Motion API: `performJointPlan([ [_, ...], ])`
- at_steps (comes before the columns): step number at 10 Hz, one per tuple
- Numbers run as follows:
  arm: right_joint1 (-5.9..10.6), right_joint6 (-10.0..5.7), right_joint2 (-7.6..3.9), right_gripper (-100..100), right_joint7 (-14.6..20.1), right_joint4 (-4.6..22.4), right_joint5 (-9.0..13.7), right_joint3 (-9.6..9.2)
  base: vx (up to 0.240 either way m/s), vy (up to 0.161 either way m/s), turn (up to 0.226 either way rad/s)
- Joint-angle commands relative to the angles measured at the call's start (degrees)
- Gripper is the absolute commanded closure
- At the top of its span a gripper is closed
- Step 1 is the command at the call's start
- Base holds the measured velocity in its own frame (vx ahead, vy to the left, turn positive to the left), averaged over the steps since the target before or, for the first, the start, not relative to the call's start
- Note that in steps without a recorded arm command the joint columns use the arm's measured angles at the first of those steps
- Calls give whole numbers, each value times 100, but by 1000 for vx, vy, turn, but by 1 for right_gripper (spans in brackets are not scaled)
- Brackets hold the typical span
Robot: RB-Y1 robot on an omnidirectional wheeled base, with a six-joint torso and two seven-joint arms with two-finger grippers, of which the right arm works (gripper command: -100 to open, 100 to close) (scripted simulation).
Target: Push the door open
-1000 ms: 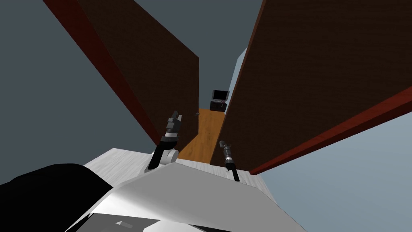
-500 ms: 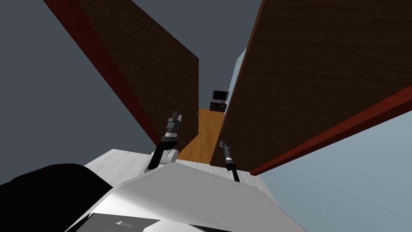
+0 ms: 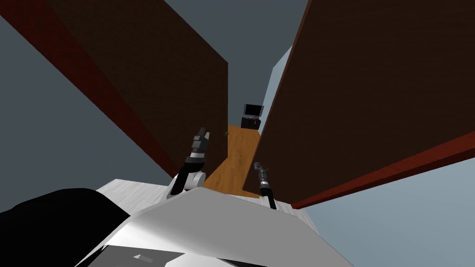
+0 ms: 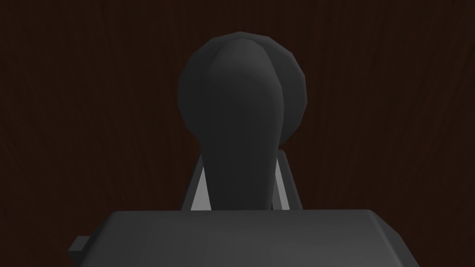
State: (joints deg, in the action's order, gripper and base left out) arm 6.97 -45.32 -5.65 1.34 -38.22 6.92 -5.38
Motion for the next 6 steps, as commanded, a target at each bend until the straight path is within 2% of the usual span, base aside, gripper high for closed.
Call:
performJointPlan([
  [1,28,8,-42,100,-85,-63,62,154,208,58,-80],
  [3,50,1,-21,100,-185,-30,120,294,190,66,-79],
  [4,50,1,-21,100,-185,-30,120,294,131,49,-29],
  [6,73,-6,9,100,-293,6,182,444,147,47,-85],
])
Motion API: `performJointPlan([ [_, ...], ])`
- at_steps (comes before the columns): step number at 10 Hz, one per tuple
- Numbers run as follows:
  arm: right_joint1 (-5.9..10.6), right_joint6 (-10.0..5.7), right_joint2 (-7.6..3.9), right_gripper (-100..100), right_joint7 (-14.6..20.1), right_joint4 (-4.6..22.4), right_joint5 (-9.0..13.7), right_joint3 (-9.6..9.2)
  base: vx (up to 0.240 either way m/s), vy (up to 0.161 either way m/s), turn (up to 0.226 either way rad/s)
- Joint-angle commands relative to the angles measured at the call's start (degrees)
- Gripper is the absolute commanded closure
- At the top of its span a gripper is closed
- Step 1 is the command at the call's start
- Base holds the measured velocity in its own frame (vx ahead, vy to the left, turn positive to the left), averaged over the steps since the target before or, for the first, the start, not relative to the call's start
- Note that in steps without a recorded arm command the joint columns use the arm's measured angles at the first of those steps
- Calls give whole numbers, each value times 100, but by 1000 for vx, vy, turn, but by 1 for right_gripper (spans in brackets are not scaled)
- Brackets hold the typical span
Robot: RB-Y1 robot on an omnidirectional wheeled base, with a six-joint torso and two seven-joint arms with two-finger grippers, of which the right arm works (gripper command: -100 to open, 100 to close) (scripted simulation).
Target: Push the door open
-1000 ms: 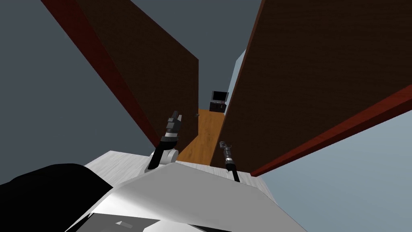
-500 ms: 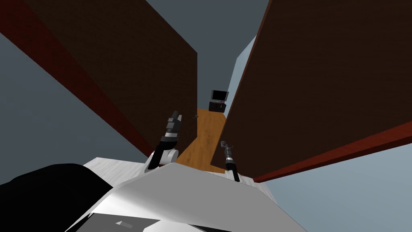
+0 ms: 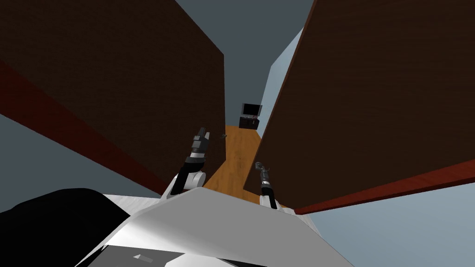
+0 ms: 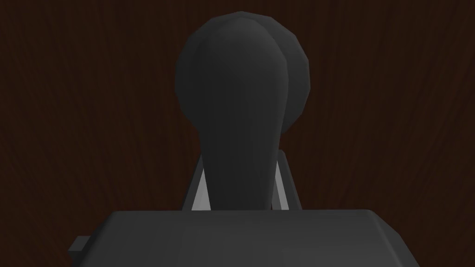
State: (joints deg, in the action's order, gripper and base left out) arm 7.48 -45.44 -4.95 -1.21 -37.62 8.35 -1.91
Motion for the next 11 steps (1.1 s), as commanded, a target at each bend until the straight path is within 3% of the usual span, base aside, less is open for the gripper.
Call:
performJointPlan([
  [1,34,2,-43,100,-93,-35,71,174,163,78,-89],
  [2,34,2,-43,100,-93,-35,71,174,112,57,-44],
  [11,132,-28,193,100,-542,114,331,803,179,72,-89],
])
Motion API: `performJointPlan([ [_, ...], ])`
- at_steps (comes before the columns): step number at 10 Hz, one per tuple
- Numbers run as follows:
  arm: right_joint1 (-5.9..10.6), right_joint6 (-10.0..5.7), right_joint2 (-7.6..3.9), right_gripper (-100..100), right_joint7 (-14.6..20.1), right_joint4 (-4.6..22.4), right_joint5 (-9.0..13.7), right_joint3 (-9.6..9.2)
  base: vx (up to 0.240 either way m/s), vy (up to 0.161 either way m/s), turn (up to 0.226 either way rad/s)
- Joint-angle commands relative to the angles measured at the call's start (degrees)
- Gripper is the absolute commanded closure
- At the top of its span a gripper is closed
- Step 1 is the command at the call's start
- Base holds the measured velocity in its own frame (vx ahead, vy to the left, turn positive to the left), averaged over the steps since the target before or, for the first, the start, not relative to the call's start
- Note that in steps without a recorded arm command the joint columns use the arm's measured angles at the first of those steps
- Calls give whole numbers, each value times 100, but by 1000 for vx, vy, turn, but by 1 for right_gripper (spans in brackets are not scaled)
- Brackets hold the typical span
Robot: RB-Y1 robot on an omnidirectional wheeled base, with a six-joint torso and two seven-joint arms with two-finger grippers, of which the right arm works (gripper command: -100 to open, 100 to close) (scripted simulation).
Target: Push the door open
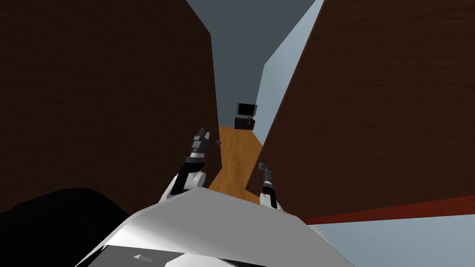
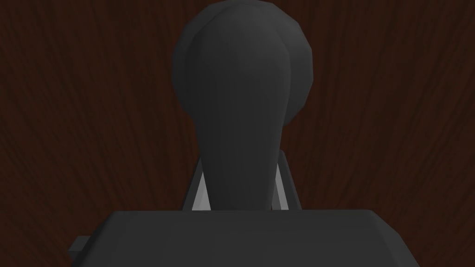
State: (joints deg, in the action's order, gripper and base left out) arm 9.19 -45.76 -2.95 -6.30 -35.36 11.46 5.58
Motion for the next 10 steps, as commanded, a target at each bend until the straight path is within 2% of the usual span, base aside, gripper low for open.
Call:
performJointPlan([
  [1,-31,2,21,100,-68,-100,40,104,190,72,-78],
  [4,-11,-4,109,100,-159,-70,93,230,181,69,-75],
  [5,-31,-7,69,100,-135,-34,88,219,77,13,-29],
  [6,-23,-23,29,100,-178,-41,128,288,109,14,-38],
  [10,-11,-54,-39,100,-302,-44,232,462,194,-4,-38],
])
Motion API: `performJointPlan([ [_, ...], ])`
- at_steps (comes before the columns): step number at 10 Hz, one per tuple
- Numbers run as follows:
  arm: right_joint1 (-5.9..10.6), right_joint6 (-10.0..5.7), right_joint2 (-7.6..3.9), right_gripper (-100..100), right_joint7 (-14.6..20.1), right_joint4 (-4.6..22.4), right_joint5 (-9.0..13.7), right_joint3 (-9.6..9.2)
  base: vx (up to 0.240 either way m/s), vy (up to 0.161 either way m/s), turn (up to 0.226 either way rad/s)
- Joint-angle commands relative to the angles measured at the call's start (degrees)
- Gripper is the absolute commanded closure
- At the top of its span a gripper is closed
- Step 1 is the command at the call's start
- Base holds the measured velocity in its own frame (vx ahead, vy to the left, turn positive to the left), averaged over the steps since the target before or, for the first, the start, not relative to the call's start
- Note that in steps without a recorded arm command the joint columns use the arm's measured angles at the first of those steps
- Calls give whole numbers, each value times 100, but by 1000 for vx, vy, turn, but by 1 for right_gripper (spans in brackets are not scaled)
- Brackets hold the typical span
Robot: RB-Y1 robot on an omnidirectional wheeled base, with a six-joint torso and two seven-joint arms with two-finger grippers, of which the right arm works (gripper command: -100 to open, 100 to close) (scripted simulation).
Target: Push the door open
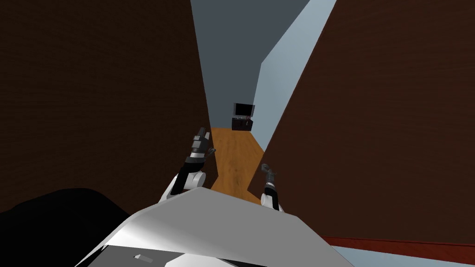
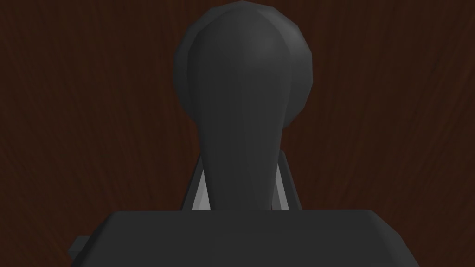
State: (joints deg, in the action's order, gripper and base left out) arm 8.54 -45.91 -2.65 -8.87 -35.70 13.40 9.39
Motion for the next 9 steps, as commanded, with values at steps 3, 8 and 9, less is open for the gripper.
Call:
performJointPlan([
  [3,62,-61,-96,100,-131,-12,110,201,189,-3,-38],
  [8,87,-130,-94,100,-412,-19,345,593,193,1,-72],
  [9,91,-143,-78,100,-465,-20,390,667,177,2,-65],
])
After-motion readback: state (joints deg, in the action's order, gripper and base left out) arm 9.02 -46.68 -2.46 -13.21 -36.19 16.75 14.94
